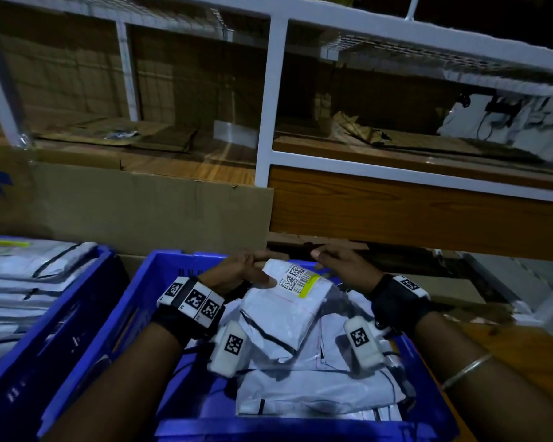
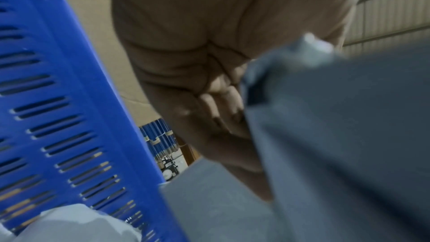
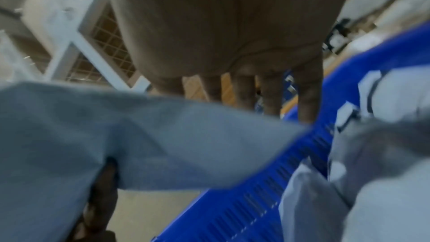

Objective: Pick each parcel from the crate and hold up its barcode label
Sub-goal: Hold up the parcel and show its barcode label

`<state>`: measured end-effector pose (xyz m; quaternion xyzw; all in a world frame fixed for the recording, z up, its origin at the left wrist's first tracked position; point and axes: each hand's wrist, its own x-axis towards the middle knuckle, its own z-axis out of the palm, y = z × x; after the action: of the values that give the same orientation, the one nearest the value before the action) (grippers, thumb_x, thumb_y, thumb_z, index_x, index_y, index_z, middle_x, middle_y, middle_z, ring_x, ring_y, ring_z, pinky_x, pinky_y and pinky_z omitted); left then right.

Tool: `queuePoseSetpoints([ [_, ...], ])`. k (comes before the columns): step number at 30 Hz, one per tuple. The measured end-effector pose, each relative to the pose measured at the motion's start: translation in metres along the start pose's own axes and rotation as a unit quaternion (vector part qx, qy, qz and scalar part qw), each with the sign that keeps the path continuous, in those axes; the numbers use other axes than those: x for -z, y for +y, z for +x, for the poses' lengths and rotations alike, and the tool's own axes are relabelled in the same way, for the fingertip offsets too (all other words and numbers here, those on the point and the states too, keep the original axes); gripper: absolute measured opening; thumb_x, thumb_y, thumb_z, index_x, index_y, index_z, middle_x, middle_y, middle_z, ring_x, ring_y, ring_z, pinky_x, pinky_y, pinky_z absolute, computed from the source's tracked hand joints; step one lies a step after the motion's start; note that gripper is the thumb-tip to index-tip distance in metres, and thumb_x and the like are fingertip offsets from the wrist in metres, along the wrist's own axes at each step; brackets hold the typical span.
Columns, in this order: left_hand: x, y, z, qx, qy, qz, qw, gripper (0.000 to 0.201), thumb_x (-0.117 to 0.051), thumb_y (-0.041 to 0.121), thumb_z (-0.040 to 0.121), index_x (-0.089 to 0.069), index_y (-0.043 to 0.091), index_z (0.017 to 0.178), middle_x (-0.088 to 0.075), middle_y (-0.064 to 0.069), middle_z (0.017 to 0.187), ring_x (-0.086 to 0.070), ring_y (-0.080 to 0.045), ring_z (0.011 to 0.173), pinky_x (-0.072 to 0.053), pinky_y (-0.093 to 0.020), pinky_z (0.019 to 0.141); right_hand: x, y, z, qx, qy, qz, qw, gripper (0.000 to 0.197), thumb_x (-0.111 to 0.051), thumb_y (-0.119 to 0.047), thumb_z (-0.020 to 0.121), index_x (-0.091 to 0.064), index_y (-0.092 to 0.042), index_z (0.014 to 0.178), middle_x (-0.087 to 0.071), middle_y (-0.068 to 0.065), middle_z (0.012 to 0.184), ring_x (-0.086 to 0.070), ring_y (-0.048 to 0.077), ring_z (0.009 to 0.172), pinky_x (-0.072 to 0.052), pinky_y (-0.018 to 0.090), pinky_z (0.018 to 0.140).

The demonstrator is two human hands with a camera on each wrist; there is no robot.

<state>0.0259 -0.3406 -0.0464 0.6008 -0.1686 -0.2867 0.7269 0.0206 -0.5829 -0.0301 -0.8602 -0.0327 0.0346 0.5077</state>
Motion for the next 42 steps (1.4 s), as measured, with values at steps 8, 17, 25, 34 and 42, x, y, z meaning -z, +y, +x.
queuePoseSetpoints([
  [8,0.002,0.001,-0.002,-0.014,-0.052,-0.014,0.998,0.062,-0.058,-0.014,0.069,-0.058,0.01,0.126,-0.07,-0.015,0.111,-0.067,-0.03,0.102,-0.055,-0.042,0.086,-0.018,0.011,0.01,-0.069,-0.1,0.117,0.986,0.031,-0.051,-0.027,0.1,-0.064,0.0,0.107,-0.068,0.019,0.105,-0.064,0.029,0.093,-0.051,0.035,0.084],
  [17,0.009,0.0,-0.001,-0.01,-0.013,0.0,1.0,0.069,-0.063,-0.013,0.066,-0.052,0.006,0.132,-0.066,-0.024,0.114,-0.062,-0.04,0.108,-0.056,-0.044,0.082,0.015,0.002,0.019,-0.013,-0.029,0.132,0.991,0.016,-0.066,-0.006,0.089,-0.063,-0.008,0.105,-0.069,0.011,0.096,-0.067,0.019,0.076,-0.055,0.03,0.069],
  [25,0.015,-0.004,-0.001,0.002,0.066,0.08,0.995,0.049,-0.06,-0.012,0.085,-0.052,-0.001,0.132,-0.075,-0.008,0.09,-0.071,-0.021,0.079,-0.058,-0.03,0.071,0.036,-0.001,0.031,0.062,0.06,0.16,0.983,0.038,-0.076,-0.005,0.078,-0.065,0.008,0.111,-0.071,0.016,0.092,-0.07,0.016,0.067,-0.055,0.027,0.06],
  [34,0.001,-0.001,-0.002,-0.04,0.082,0.072,0.993,0.033,-0.066,0.009,0.088,-0.064,0.006,0.121,-0.07,-0.017,0.111,-0.07,-0.032,0.096,-0.058,-0.042,0.078,-0.004,-0.058,0.04,0.133,-0.076,0.029,0.988,0.027,-0.074,-0.001,0.08,-0.07,0.006,0.106,-0.073,0.012,0.092,-0.07,0.009,0.07,-0.057,0.023,0.063],
  [42,0.009,0.001,-0.002,-0.099,0.167,-0.034,0.98,0.03,-0.057,-0.01,0.086,-0.064,-0.001,0.113,-0.071,-0.02,0.106,-0.07,-0.032,0.091,-0.058,-0.042,0.082,-0.024,-0.049,0.052,0.101,-0.03,0.133,0.985,0.061,-0.078,-0.006,0.078,-0.051,-0.013,0.132,-0.065,0.015,0.119,-0.066,0.027,0.103,-0.059,0.042,0.083],
])
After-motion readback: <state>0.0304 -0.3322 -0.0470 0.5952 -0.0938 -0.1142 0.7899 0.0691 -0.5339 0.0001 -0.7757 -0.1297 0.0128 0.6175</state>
